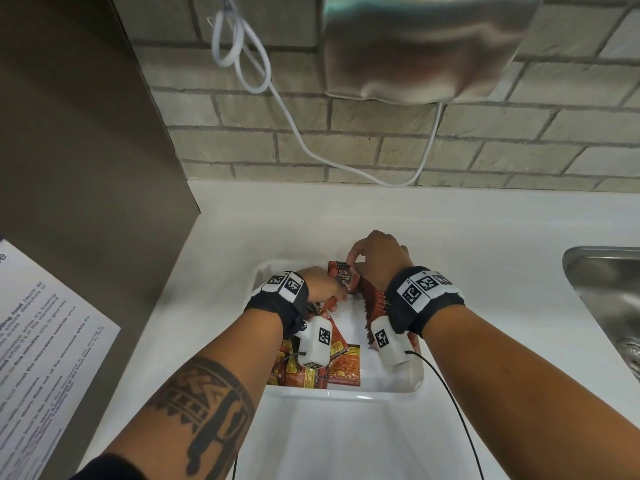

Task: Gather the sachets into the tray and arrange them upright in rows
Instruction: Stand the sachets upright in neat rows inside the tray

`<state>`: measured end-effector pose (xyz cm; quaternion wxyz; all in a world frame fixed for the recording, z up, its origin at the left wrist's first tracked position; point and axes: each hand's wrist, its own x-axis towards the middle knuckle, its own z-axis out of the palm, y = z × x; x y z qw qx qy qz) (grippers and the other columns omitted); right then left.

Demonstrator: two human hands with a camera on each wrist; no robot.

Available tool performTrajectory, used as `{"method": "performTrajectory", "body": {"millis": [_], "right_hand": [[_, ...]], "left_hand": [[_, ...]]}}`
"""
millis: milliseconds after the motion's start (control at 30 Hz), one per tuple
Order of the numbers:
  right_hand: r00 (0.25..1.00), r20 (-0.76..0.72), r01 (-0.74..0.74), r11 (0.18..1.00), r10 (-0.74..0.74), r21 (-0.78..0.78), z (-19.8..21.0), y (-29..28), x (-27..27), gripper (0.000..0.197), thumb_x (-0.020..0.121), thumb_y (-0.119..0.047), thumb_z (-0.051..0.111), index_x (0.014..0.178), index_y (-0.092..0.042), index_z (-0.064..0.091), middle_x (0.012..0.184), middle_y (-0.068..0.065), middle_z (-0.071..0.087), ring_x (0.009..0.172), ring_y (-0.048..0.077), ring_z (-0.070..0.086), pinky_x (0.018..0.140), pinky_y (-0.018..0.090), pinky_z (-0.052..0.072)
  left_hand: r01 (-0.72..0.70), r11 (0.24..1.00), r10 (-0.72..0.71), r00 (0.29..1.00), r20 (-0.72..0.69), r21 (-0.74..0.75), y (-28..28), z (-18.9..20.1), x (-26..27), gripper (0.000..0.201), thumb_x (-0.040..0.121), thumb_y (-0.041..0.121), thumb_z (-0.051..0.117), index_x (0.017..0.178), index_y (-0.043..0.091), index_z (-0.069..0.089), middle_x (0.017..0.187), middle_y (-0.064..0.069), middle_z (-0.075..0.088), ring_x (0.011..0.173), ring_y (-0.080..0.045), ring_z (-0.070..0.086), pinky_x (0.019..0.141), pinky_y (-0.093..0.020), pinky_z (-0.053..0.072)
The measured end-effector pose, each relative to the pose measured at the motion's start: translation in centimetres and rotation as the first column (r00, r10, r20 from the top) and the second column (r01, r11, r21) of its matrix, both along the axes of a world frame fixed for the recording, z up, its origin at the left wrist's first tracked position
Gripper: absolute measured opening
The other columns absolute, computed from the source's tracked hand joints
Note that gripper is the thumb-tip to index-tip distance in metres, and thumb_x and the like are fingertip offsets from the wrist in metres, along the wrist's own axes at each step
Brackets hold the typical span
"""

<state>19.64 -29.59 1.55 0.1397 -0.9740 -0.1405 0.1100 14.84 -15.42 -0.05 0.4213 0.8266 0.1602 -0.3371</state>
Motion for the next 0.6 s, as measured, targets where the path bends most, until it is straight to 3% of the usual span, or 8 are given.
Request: {"method": "performTrajectory", "body": {"millis": [100,233,333,400,500,600], "right_hand": [[1.000,0.019,0.016,1.000,-0.016,0.027,0.6,-0.3,-0.1,0.022,0.089,-0.018,0.063,0.079,-0.036,0.070,0.099,-0.005,0.056,0.096,0.018,0.058,0.084,0.034,0.041],[0.999,-0.003,0.037,0.993,-0.037,0.111,1.5,-0.8,-0.4,0.026,0.088,-0.013,0.059,0.079,-0.034,0.073,0.091,-0.014,0.060,0.094,0.015,0.061,0.092,0.037,0.048],[0.997,-0.072,0.025,0.972,-0.009,0.234,1.8,-1.3,-0.7,0.027,0.084,-0.012,0.057,0.074,-0.031,0.073,0.083,-0.018,0.069,0.089,0.010,0.065,0.082,0.026,0.050],[0.988,-0.148,0.013,0.949,0.036,0.316,2.3,-1.5,-1.4,0.018,0.087,-0.014,0.061,0.086,-0.024,0.076,0.089,-0.013,0.073,0.088,0.008,0.065,0.077,0.020,0.049],[0.970,-0.225,0.007,0.913,0.094,0.409,2.6,-1.5,-2.0,0.014,0.088,-0.024,0.072,0.100,-0.018,0.075,0.096,-0.004,0.074,0.092,0.012,0.066,0.085,0.027,0.051],[0.973,-0.224,0.063,0.886,0.047,0.459,2.9,-1.5,-1.7,0.011,0.087,-0.019,0.074,0.098,-0.018,0.074,0.091,-0.001,0.075,0.088,0.016,0.068,0.077,0.026,0.051]], "left_hand": [[-0.023,0.999,0.024,1.000,0.005,-0.028,0.0,-0.1,0.0,0.016,0.094,0.019,0.065,0.084,0.007,0.066,0.071,-0.005,0.065,0.049,-0.016,0.058,0.047,-0.018,0.044],[-0.056,0.994,0.055,0.998,-0.003,-0.089,0.4,-0.2,0.1,0.025,0.090,0.019,0.071,0.108,0.001,0.072,0.084,-0.009,0.070,0.052,-0.018,0.062,0.051,-0.021,0.052],[-0.103,0.976,0.109,0.994,0.017,-0.194,1.1,-0.1,0.0,0.032,0.082,0.009,0.074,0.109,-0.008,0.071,0.090,-0.018,0.066,0.074,-0.031,0.064,0.076,-0.035,0.057],[-0.138,0.942,0.161,0.985,0.053,-0.305,1.5,-0.1,-0.2,0.033,0.080,0.002,0.076,0.110,-0.010,0.070,0.091,-0.020,0.067,0.080,-0.031,0.065,0.085,-0.043,0.059],[-0.122,0.860,0.215,0.967,0.134,-0.495,1.7,0.0,-0.8,0.027,0.083,-0.004,0.077,0.109,-0.001,0.069,0.096,-0.014,0.072,0.085,-0.024,0.071,0.078,-0.038,0.062],[-0.106,0.827,0.256,0.946,0.201,-0.552,1.6,0.4,-1.2,0.030,0.080,0.004,0.082,0.107,0.008,0.071,0.098,-0.009,0.075,0.089,-0.020,0.074,0.076,-0.036,0.062]]}}
